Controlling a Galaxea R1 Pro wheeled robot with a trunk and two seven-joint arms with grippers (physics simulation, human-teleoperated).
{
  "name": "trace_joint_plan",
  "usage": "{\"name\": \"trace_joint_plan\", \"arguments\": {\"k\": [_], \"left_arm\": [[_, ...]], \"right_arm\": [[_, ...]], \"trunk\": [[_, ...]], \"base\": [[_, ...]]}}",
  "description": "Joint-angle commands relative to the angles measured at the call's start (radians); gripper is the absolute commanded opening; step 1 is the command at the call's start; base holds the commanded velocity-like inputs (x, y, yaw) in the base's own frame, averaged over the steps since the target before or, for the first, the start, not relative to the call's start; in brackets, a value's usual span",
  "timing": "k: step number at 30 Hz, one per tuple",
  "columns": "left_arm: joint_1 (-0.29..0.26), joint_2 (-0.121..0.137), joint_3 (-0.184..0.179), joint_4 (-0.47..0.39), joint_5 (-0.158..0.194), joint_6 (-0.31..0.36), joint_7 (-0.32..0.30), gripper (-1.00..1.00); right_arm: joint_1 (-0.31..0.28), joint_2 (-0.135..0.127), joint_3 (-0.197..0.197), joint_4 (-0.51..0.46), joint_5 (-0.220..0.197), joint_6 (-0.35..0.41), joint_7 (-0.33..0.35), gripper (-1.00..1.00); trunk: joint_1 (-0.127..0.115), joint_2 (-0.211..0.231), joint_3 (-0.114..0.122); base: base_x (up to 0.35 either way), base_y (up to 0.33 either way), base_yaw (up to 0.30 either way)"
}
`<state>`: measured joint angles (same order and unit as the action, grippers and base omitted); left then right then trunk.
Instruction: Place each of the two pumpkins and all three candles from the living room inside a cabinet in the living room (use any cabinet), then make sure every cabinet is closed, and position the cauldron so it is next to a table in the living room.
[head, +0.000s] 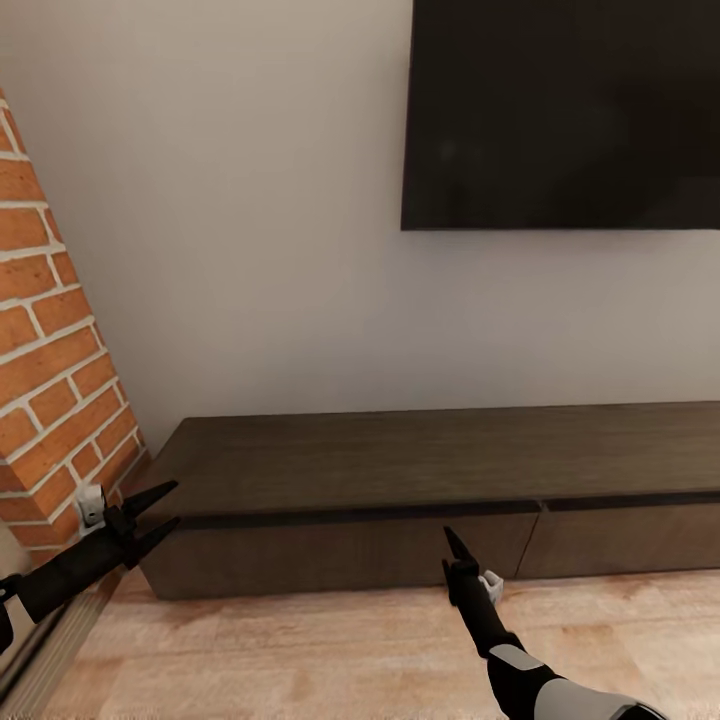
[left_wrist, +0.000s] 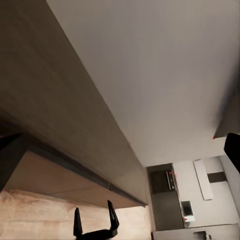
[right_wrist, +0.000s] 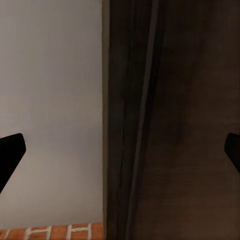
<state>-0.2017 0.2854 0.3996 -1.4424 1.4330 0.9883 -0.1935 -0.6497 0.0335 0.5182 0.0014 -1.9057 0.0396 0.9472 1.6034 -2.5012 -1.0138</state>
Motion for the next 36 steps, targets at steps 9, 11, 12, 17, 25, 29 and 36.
{"name": "trace_joint_plan", "arguments": {"k": [9, 11, 12, 17, 25, 29, 36], "left_arm": [[-0.001, 0.000, 0.001, -0.001, -0.008, 0.004, -0.009, 1.00], [-0.001, 0.000, 0.001, -0.001, -0.008, 0.004, -0.009, 1.00], [-0.001, 0.000, 0.001, -0.001, -0.008, 0.004, -0.009, 1.00], [0.000, 0.000, 0.000, -0.001, -0.008, 0.004, -0.009, 1.00], [-0.001, 0.000, -0.001, -0.003, -0.008, 0.006, -0.009, 1.00], [-0.001, 0.000, -0.001, -0.004, -0.008, 0.006, -0.009, 1.00], [-0.001, 0.000, -0.001, -0.004, -0.008, 0.005, -0.009, 1.00]], "right_arm": [[0.012, 0.000, 0.007, 0.000, -0.010, 0.005, 0.022, 1.00], [0.013, 0.000, 0.007, 0.000, -0.010, 0.005, 0.023, 1.00], [0.013, 0.000, 0.007, 0.000, -0.010, 0.005, 0.023, 1.00], [0.013, 0.000, 0.008, 0.000, -0.010, 0.005, 0.024, 1.00], [0.013, 0.001, 0.012, 0.000, -0.009, 0.005, 0.024, 1.00], [0.013, 0.000, 0.013, 0.000, -0.009, 0.005, 0.024, 1.00], [0.013, 0.001, 0.014, 0.000, -0.009, 0.003, 0.024, 1.00]], "trunk": [[0.004, -0.003, -0.036], [0.005, -0.003, -0.044], [0.005, -0.003, -0.047], [0.006, -0.004, -0.059], [0.006, -0.004, -0.059], [0.006, -0.004, -0.059], [0.006, -0.004, -0.059]], "base": [[0.000, 0.000, 0.000], [0.000, 0.000, 0.000], [0.000, 0.000, 0.000], [0.000, 0.000, 0.000], [0.048, 0.000, 0.000], [0.096, 0.000, 0.000], [0.175, 0.000, 0.000]]}}
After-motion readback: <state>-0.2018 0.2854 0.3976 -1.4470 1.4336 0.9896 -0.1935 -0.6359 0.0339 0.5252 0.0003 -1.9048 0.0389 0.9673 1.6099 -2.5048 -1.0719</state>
